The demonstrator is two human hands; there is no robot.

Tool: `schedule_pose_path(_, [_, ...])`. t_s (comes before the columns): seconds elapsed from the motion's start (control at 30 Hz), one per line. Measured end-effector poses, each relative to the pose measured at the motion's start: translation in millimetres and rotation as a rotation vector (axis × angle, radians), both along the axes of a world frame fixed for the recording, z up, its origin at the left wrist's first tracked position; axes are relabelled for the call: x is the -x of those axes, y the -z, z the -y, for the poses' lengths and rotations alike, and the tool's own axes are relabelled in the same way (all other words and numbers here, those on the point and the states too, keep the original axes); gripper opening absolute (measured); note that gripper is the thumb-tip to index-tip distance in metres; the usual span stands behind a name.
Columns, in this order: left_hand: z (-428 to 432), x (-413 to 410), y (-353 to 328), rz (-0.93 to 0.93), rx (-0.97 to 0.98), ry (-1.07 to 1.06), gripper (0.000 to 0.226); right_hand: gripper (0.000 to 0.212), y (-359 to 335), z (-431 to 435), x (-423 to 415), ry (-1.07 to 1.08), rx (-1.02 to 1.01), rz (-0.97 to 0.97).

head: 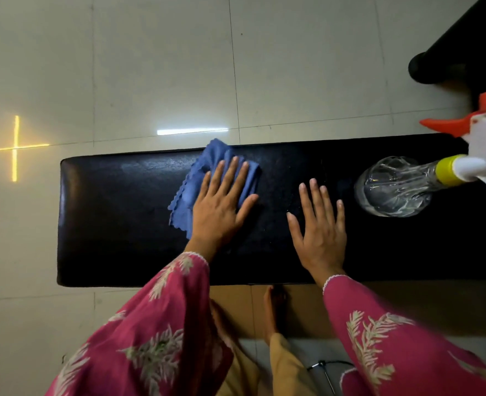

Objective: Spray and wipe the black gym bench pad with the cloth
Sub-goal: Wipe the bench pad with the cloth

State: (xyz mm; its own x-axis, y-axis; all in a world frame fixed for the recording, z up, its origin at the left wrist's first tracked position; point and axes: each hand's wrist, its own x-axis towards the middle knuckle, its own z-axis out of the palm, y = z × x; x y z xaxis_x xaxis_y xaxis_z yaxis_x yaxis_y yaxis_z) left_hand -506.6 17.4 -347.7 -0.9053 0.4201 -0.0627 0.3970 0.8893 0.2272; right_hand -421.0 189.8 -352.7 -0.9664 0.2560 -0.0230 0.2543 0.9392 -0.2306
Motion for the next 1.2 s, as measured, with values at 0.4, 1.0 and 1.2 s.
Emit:
schedule_pose_path(0.4, [42.5,-6.3,-29.7,0.005,-0.327,-0.228,0.064,0.060,-11.4,16.9,2.4,0.091,0.140,0.012])
schedule_pose_path(1.0, [142.7,-8.2,4.7,-0.049,-0.080,-0.254,0.054,0.059,0.0,166.2,58.2,-0.142,-0.026,0.014])
schedule_pose_path(1.2, [144.2,-7.7,0.4,-0.038,-0.038,-0.229,0.055,0.069,1.2,131.8,70.4,-0.065,-0.036,0.041])
